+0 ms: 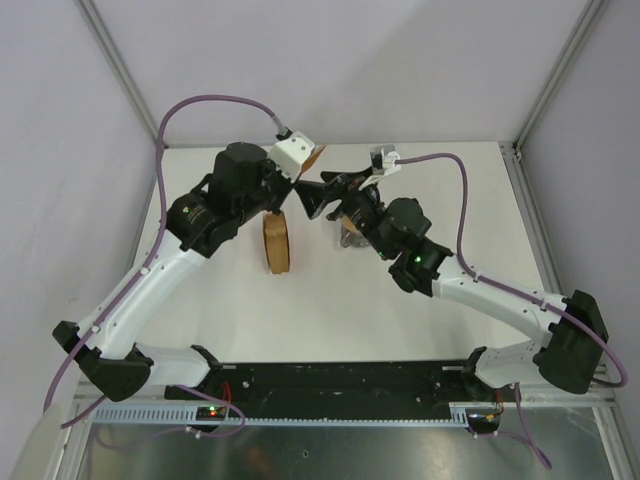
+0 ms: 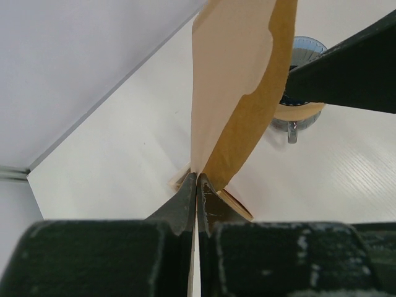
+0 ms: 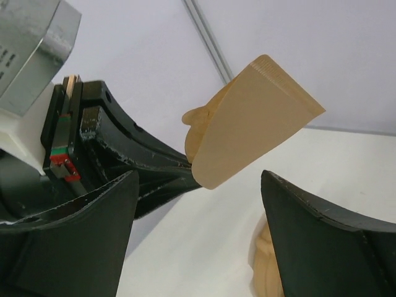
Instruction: Place the coffee filter in the dripper
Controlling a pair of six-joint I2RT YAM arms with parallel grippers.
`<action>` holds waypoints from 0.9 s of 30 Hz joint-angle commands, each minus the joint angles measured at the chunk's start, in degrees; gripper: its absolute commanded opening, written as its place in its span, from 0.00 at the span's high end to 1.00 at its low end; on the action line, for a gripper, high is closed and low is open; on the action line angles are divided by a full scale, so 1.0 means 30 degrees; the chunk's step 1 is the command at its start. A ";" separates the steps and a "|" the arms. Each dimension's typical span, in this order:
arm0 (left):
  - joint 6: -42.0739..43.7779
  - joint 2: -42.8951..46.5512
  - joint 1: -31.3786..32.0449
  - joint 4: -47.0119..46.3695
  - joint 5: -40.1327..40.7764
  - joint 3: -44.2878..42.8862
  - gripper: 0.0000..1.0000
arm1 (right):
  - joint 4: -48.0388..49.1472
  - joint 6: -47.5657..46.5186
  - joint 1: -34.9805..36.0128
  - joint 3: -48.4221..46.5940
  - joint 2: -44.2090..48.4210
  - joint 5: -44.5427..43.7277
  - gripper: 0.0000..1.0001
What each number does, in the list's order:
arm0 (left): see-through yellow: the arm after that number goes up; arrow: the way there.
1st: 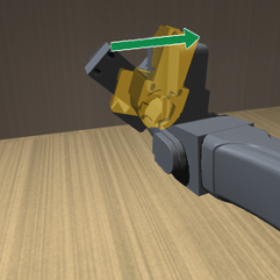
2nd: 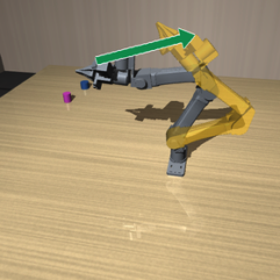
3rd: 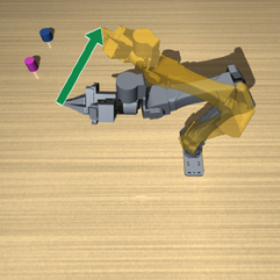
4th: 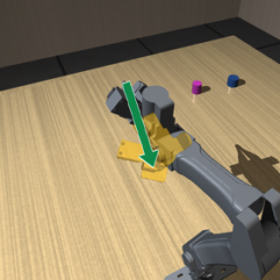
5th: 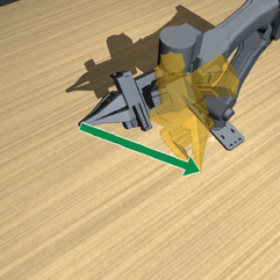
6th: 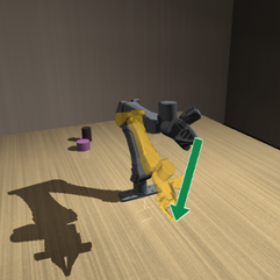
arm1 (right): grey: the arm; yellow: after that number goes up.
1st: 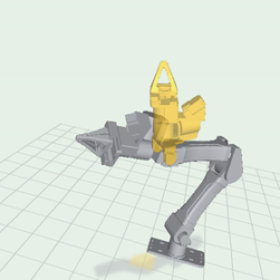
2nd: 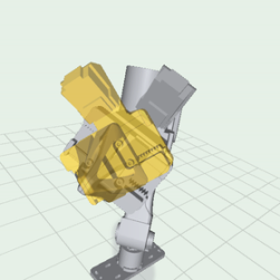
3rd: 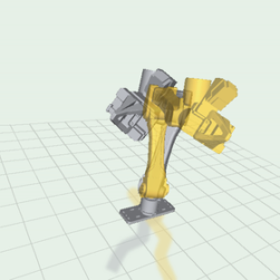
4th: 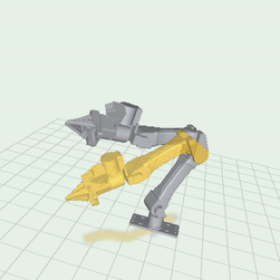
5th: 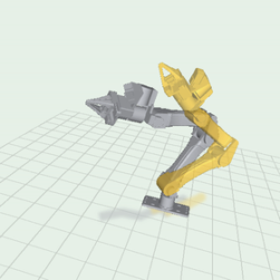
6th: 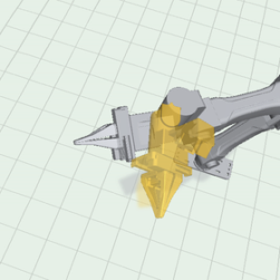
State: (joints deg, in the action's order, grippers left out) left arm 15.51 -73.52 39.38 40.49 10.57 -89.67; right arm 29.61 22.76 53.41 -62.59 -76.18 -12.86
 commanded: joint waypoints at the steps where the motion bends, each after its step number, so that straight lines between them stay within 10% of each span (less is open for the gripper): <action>1: 0.0158 0.0095 0.0058 -0.0792 0.0058 -0.0008 1.00 | 0.1883 0.1577 -0.0351 0.0061 -0.0531 -0.0624 0.16; 27: 0.1592 -0.0174 0.1721 -0.0749 0.1637 0.0087 1.00 | 0.0675 0.3674 -0.1832 -0.1268 -0.2939 -0.0719 0.49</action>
State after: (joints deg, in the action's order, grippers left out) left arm 17.58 -73.73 43.27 39.94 12.25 -89.67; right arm 31.75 32.42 48.18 -63.66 -83.77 -12.84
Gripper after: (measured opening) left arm 0.006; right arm 0.533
